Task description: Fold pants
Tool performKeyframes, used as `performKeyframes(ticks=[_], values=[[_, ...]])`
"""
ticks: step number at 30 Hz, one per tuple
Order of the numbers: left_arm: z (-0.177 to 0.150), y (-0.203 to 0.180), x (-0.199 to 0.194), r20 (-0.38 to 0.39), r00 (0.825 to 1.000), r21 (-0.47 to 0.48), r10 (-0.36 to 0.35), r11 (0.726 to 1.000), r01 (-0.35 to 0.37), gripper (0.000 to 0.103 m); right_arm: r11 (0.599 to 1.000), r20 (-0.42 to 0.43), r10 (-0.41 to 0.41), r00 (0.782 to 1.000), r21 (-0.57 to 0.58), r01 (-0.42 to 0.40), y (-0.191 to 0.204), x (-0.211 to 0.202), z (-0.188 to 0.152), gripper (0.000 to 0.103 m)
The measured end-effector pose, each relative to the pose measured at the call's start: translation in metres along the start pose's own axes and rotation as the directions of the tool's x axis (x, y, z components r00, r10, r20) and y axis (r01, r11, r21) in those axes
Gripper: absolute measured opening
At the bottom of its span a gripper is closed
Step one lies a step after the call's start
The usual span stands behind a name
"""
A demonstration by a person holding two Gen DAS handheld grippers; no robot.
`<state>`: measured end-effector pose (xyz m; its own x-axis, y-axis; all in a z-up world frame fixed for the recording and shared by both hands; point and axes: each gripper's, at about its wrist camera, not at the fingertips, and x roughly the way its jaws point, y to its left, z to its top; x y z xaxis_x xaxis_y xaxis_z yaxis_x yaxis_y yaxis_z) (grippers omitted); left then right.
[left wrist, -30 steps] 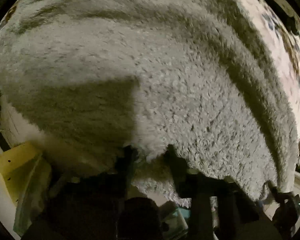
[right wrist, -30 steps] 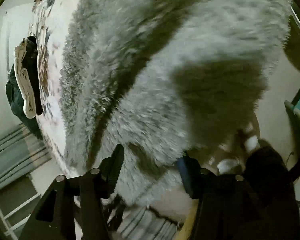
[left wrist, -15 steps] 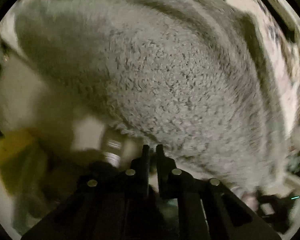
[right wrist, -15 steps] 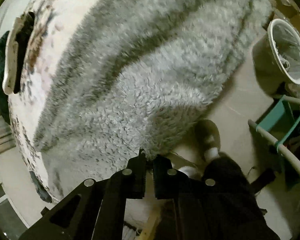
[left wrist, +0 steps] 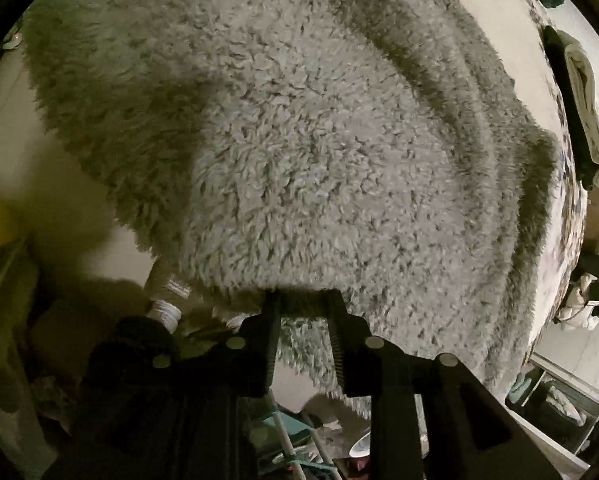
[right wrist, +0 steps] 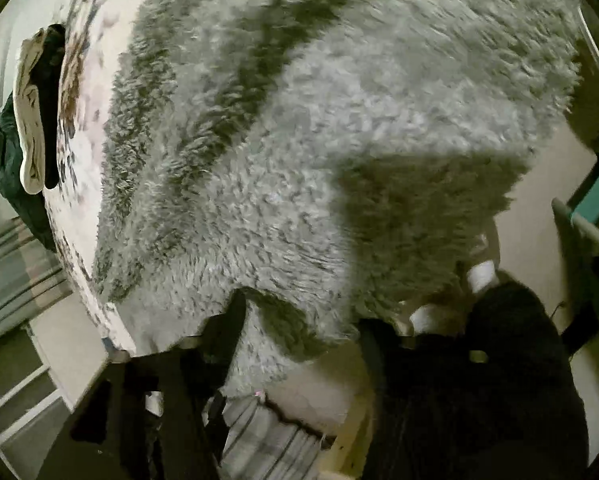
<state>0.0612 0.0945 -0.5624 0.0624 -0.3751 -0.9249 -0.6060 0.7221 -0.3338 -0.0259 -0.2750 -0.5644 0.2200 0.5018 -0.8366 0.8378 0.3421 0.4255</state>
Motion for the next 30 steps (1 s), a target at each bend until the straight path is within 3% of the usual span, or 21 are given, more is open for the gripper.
performKeyframes(ticks=[2, 4, 9, 12, 13, 16, 17, 18, 21, 26, 30], values=[[0.001, 0.008, -0.006, 0.019, 1.0, 0.001, -0.007, 1.0, 0.007, 0.019, 0.998, 0.027, -0.033, 0.999, -0.048, 0.034, 0.008, -0.004, -0.005, 0.01], [-0.002, 0.01, -0.011, 0.039, 0.999, 0.019, 0.002, 1.0, -0.002, 0.007, 0.994, 0.041, -0.068, 0.997, -0.08, 0.071, 0.012, -0.011, -0.01, 0.007], [-0.007, 0.025, -0.036, 0.045, 0.997, 0.063, 0.06, 0.996, -0.063, 0.005, 0.985, 0.024, -0.134, 0.991, -0.108, 0.136, -0.006, -0.028, -0.02, 0.006], [-0.009, 0.023, -0.044, 0.045, 0.993, 0.124, 0.113, 0.985, -0.118, 0.006, 0.99, -0.035, -0.114, 0.993, -0.092, 0.11, -0.017, -0.018, -0.014, 0.007], [-0.01, 0.018, -0.047, 0.053, 0.991, 0.149, 0.123, 0.98, -0.13, 0.006, 0.993, -0.052, -0.099, 0.994, -0.07, 0.095, -0.019, -0.015, -0.01, 0.011], [-0.014, -0.015, -0.062, 0.086, 0.987, 0.269, 0.136, 0.951, -0.155, 0.008, 0.993, -0.06, -0.1, 0.993, -0.068, 0.096, -0.018, -0.027, 0.001, 0.04], [-0.016, -0.031, -0.065, 0.095, 0.985, 0.314, 0.147, 0.934, -0.17, 0.009, 0.993, -0.043, -0.091, 0.995, -0.081, 0.087, -0.015, -0.036, 0.003, 0.045], [-0.016, -0.042, -0.067, 0.102, 0.984, 0.34, 0.147, 0.924, -0.173, 0.021, 0.992, -0.028, -0.088, 0.996, -0.092, 0.085, -0.014, -0.044, 0.005, 0.053], [-0.018, -0.089, -0.07, 0.121, 0.986, 0.439, 0.112, 0.885, -0.154, 0.074, 0.989, 0.041, -0.092, 0.995, -0.114, 0.096, -0.009, -0.079, 0.015, 0.055], [-0.011, -0.16, -0.054, 0.11, 0.993, 0.521, 0.047, 0.848, -0.098, 0.076, 0.993, 0.206, -0.07, 0.976, -0.075, 0.087, -0.011, -0.146, 0.06, 0.055], [-0.018, -0.219, -0.03, 0.068, 0.997, 0.603, 0.023, 0.796, -0.06, 0.076, 0.994, 0.379, -0.105, 0.919, 0.06, 0.089, -0.06, -0.208, 0.105, 0.055]])
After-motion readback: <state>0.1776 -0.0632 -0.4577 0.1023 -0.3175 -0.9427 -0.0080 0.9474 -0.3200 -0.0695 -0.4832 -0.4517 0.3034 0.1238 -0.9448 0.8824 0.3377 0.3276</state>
